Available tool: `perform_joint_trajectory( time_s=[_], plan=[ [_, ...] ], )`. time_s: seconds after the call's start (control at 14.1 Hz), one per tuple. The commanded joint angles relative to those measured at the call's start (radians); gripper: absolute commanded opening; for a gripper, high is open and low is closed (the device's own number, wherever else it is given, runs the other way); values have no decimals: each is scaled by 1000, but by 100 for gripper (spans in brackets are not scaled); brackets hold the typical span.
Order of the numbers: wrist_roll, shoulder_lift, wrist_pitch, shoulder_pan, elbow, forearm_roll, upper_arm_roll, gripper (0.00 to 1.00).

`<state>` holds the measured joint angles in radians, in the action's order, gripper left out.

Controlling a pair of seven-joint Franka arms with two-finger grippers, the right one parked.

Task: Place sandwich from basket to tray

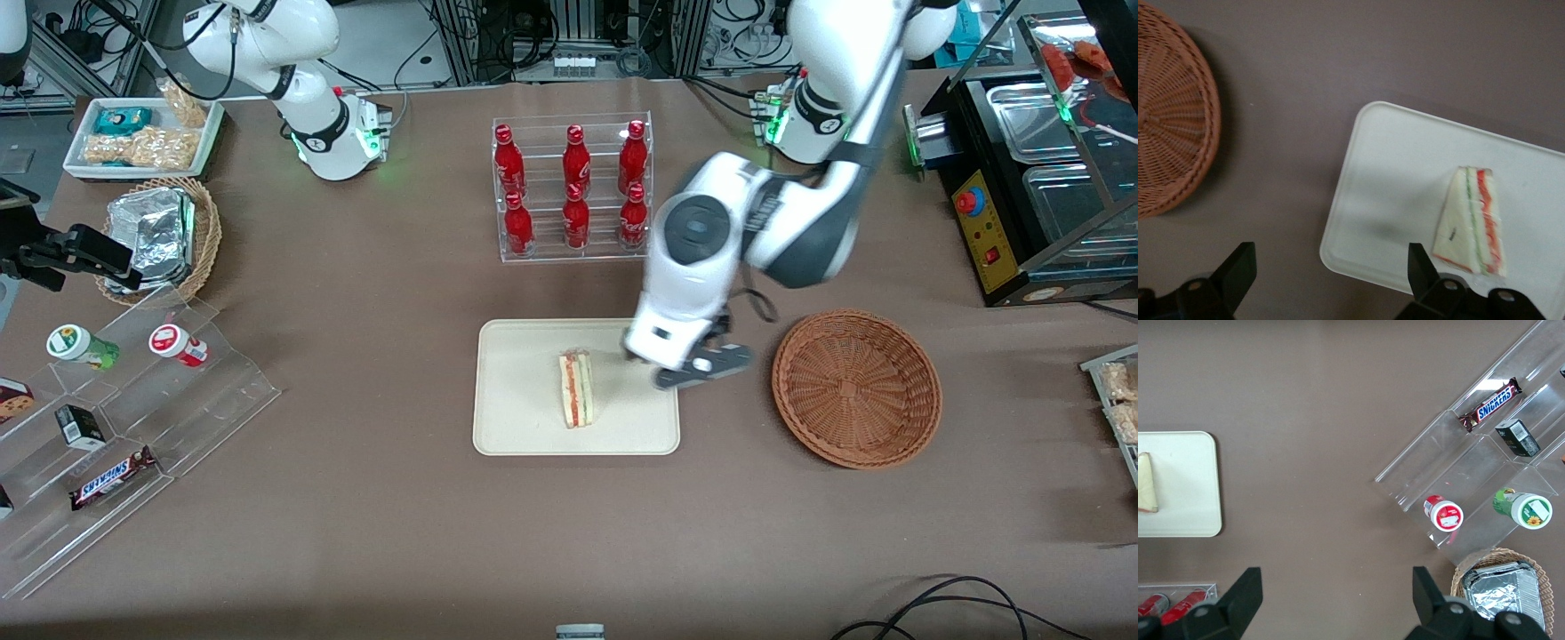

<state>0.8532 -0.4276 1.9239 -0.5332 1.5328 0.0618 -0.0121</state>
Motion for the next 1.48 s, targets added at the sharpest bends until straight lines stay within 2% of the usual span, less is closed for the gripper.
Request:
perform_joint_trajectory(
  time_s=[0.0,0.28,0.64,0.85,0.99,1.13,1.41],
  plan=[
    [-106,159,1,112,183,-10,-8,100],
    [-352,318,-47,280,348,-60,-9,100],
    [-704,444,-246,442,360,-45,-8,100],
    [-747,509,-284,472,359,18,-9,100],
    [-817,517,-299,525,324,17,-34,100],
    [-873,497,-289,527,267,6,-34,100],
    [-875,466,-272,526,201,-22,-34,100]
  ],
)
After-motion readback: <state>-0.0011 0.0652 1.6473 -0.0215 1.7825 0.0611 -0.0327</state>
